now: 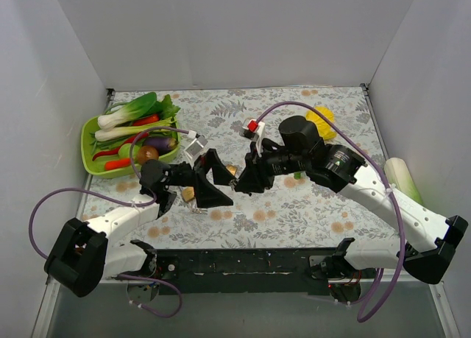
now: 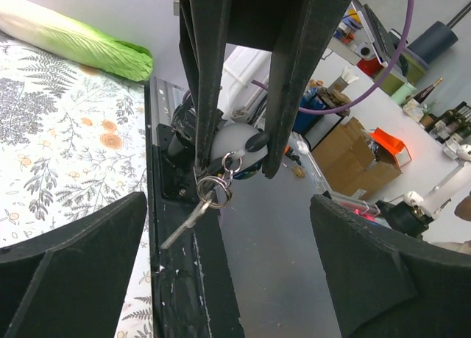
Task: Unlock with the key
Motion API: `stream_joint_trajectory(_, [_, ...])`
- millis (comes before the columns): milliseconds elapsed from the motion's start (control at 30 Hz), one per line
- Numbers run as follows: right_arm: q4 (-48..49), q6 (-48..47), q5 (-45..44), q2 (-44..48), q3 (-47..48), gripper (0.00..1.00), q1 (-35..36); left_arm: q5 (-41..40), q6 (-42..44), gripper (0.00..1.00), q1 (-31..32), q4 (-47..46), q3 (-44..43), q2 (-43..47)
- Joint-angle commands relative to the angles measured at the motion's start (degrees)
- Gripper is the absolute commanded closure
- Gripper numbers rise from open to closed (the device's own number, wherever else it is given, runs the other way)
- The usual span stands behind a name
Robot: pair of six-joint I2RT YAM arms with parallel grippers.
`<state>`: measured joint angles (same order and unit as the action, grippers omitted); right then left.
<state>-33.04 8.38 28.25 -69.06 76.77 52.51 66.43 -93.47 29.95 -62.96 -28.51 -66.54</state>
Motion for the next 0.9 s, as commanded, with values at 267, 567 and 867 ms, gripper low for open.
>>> stream_joint_trajectory(267, [5.97,2.78,-3.11,1.12,0.05,0.99,-1.01,-1.04,0.04,0.36,1.07,-0.33,-0.93,0.19])
stream_joint_trajectory(567, [6.32,3.04,-4.17,2.44,-1.98,0.99,-2.15,-1.57,1.8,0.61,1.16,3.19,-1.2,0.63])
stream_joint_trajectory(867, [6.23,3.04,-4.78,3.58,-3.12,0.99,-3.03,-2.54,4.26,0.78,1.16,7.59,-1.99,0.71])
